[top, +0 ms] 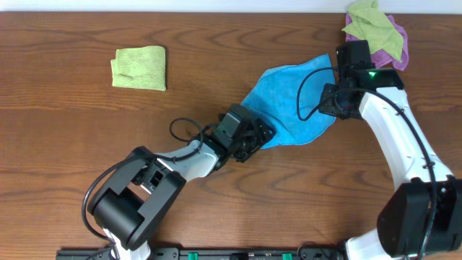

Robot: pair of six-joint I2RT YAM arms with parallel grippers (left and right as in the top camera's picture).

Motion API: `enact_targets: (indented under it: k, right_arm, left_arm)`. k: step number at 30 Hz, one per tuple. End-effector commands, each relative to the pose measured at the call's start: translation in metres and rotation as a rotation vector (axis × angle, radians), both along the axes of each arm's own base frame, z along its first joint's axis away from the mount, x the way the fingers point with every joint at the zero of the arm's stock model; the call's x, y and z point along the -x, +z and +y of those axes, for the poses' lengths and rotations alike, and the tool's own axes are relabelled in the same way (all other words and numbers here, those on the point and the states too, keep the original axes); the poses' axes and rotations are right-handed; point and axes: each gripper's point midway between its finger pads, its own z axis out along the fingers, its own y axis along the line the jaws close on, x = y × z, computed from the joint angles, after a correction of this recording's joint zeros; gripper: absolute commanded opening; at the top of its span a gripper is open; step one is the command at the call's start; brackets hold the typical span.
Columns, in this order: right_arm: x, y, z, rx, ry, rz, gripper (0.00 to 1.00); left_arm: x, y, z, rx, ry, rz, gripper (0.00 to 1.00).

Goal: Fold the cloth
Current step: 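Grasp the labeled corner of the blue cloth with the left gripper, then lift the blue cloth with both grippers and stretch it apart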

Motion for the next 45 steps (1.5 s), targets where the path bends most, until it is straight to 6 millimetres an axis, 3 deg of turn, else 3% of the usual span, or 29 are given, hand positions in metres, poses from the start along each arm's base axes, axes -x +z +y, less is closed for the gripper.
enact_targets:
  k: [1, 6, 7, 8, 9, 12, 15, 18, 23, 27, 33, 40, 45]
  right_arm:
    - [0.002, 0.007, 0.001, -0.015, -0.008, -0.016, 0.01]
    - [0.004, 0.006, 0.002, -0.021, -0.006, -0.007, 0.01]
    - [0.005, 0.006, 0.003, -0.025, -0.004, -0.006, 0.01]
    - [0.005, 0.006, 0.003, -0.030, -0.003, -0.003, 0.01]
    - [0.006, 0.006, 0.004, -0.031, -0.003, 0.001, 0.01]
    - [0.010, 0.005, 0.003, -0.028, 0.001, 0.014, 0.01]
    - [0.011, 0.009, 0.003, -0.019, 0.036, 0.013, 0.01]
    - [0.012, 0.019, 0.003, -0.014, 0.063, -0.016, 0.01]
    - [0.014, 0.041, 0.015, -0.072, 0.086, -0.080, 0.01]
    - [0.026, 0.041, 0.043, -0.159, 0.150, -0.048, 0.01]
    - [0.042, 0.050, 0.085, -0.187, 0.219, -0.048, 0.01]
    - [0.066, 0.099, 0.120, -0.248, 0.287, -0.188, 0.01]
    - [0.062, 0.141, 0.117, -0.248, 0.282, -0.365, 0.01]
  left_arm:
    - [-0.007, -0.020, 0.012, -0.101, 0.062, -0.028, 0.64]
    - [-0.011, -0.025, 0.015, -0.129, 0.073, -0.053, 0.43]
    - [-0.011, -0.027, 0.015, -0.131, 0.070, -0.052, 0.34]
    - [-0.010, -0.033, 0.014, -0.133, 0.067, -0.045, 0.16]
    - [-0.009, -0.038, 0.012, -0.127, 0.057, -0.036, 0.06]
    - [-0.004, -0.051, 0.004, -0.095, 0.011, -0.018, 0.06]
    - [-0.006, -0.048, 0.002, -0.087, -0.080, -0.080, 0.06]
    - [-0.012, -0.027, 0.013, -0.082, -0.201, -0.168, 0.06]
    - [-0.025, 0.020, 0.079, -0.190, -0.193, -0.209, 0.06]
    - [-0.018, 0.068, 0.113, -0.210, -0.156, -0.240, 0.06]
    - [-0.003, 0.121, 0.138, -0.219, -0.099, -0.311, 0.06]
    - [0.016, 0.170, 0.175, -0.225, -0.014, -0.318, 0.06]
    - [0.002, 0.222, 0.191, -0.242, 0.067, -0.411, 0.06]
